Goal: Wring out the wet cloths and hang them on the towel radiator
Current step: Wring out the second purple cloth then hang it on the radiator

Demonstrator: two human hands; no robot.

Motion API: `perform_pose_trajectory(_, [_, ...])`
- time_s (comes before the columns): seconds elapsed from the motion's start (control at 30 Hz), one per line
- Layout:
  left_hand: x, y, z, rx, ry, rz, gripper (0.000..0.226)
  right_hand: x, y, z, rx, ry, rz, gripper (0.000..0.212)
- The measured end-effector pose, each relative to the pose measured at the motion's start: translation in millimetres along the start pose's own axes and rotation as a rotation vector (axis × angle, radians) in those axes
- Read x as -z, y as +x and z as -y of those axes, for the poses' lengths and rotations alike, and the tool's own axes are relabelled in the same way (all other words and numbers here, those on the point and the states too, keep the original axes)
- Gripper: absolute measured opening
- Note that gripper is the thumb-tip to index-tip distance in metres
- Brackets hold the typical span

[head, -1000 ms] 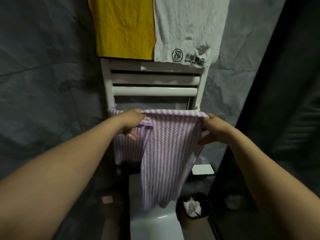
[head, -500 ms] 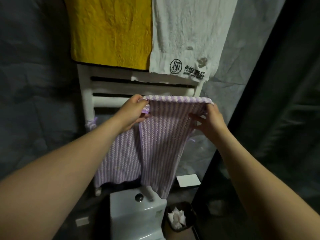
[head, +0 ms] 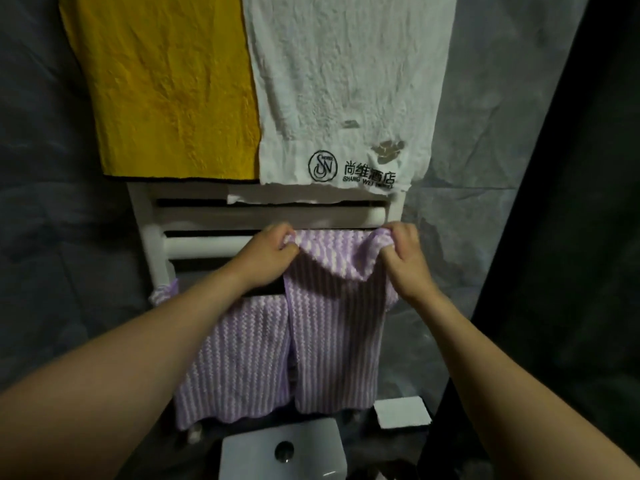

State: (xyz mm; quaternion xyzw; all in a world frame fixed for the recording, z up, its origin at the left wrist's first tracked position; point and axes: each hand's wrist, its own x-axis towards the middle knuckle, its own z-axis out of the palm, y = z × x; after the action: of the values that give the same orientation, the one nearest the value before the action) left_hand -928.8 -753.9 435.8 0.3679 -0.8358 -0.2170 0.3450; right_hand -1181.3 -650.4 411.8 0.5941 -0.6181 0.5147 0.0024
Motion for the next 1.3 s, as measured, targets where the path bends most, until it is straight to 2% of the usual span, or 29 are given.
perform_pose_trajectory(0.1, [-28,1,19,-0.017,0.239,0.134,0.015,-19,-4,-36,-0.059,-0.148,0.203,0.025])
perform_pose_trajectory(0.2, [-49,7,19,0.020,0.280,0.069,0.014,-36,5,-52,-0.117,-0.189,0.174,0.017])
perform_pose_trajectory(0.3, [-67,26,22,0.184,0.317,0.036,0.023,-47,21,-52,-0.175,-0.277,0.146,0.025])
perform_pose_trajectory(0.4, [-89,36,40,0.417,0.370,0.283,0.055,-63,26,-53,-0.231,-0.569,0.364,0.039])
perform_pose_trajectory(0.47, [-98,35,47,0.498,0.349,0.424,0.072,-74,24,-53,-0.261,-0.686,0.449,0.049])
perform_pose_trajectory(0.57, [-97,37,52,0.515,0.299,0.425,0.081,-80,33,-54,-0.370,-0.671,0.539,0.067])
perform_pose_trajectory(0.63, [-95,35,51,0.537,0.284,0.348,0.085,-72,44,-48,-0.453,-0.527,0.616,0.066])
perform_pose_trajectory(0.73, [-97,24,49,0.487,0.309,0.217,0.058,-60,51,-40,-0.424,-0.401,0.754,0.035])
perform_pose_trajectory(0.77, [-98,20,48,0.462,0.304,0.180,0.049,-59,50,-38,-0.392,-0.435,0.819,0.033])
perform_pose_trajectory(0.83, [-97,16,48,0.415,0.307,0.154,0.037,-66,45,-38,-0.413,-0.587,0.865,0.045])
perform_pose_trajectory(0.9, [-95,17,48,0.373,0.356,0.208,0.049,-75,44,-34,-0.454,-0.786,0.895,0.060])
perform_pose_trajectory(1.0, [-92,16,48,0.361,0.452,0.325,0.075,-100,50,-40,-0.521,-0.750,1.033,0.063])
perform_pose_trajectory(1.07, [-94,15,48,0.324,0.509,0.336,0.077,-101,52,-34,-0.507,-0.682,1.013,0.054])
perform_pose_trajectory(1.13, [-96,16,49,0.289,0.551,0.333,0.074,-92,50,-24,-0.400,-0.563,0.909,0.033])
perform_pose_trajectory(1.2, [-99,16,49,0.288,0.573,0.327,0.071,-79,47,-30,-0.331,-0.263,0.680,0.017])
perform_pose_trajectory(1.23, [-100,16,49,0.287,0.587,0.324,0.070,-70,44,-34,-0.309,-0.156,0.552,0.017])
perform_pose_trajectory(1.3, [-102,15,48,0.278,0.608,0.323,0.068,-56,39,-46,-0.236,-0.184,0.251,0.019])
